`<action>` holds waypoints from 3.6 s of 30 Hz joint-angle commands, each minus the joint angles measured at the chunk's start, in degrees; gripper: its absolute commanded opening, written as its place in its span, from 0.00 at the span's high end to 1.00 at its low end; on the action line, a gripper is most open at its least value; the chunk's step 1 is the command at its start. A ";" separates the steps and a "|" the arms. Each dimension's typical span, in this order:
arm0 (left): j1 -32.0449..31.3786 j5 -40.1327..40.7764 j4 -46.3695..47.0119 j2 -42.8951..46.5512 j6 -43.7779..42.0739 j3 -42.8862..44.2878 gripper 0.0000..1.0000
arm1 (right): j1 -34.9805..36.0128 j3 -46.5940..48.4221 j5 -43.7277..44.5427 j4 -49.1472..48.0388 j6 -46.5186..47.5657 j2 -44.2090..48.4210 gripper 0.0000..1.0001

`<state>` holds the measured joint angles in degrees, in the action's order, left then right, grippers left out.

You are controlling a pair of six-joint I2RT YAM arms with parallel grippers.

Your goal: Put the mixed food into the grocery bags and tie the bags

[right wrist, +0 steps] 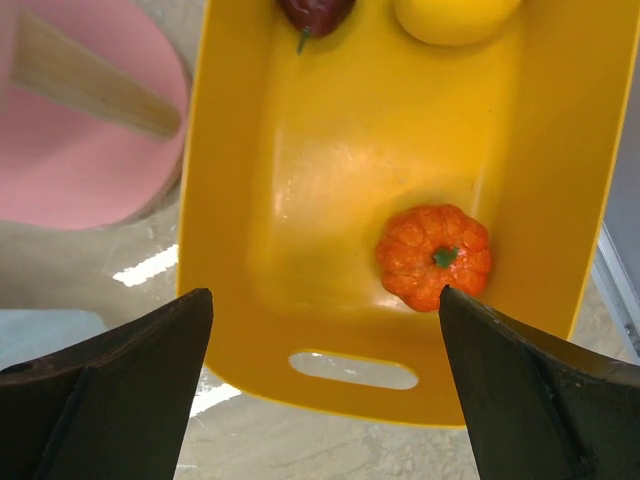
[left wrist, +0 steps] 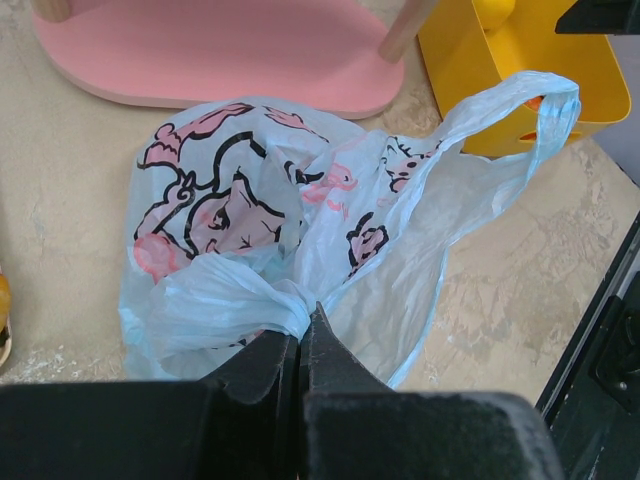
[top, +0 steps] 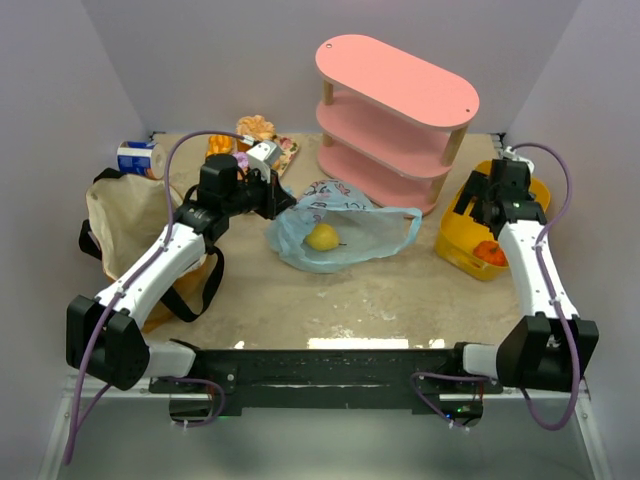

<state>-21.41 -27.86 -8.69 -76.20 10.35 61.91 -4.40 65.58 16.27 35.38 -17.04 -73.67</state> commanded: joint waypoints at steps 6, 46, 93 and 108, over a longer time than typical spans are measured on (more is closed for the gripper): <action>-0.12 -0.44 1.48 1.76 -0.24 1.46 1.00 | -5.97 -3.79 -4.76 -4.17 2.89 -4.81 0.01; -0.12 0.34 1.04 3.08 -0.68 1.72 1.00 | -12.73 -11.87 -18.99 -13.31 -3.26 -4.57 0.72; -3.64 6.06 -0.54 1.15 -3.93 1.20 1.00 | 32.26 -17.05 -27.08 -28.16 -10.91 15.58 1.00; -4.96 5.80 -0.19 0.88 -3.58 1.11 1.00 | 34.46 -11.01 -19.01 -35.11 -12.84 -7.08 1.00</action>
<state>-25.50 -21.63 -10.41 -75.33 7.27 61.91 29.93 49.39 -7.11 5.30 -28.80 -76.25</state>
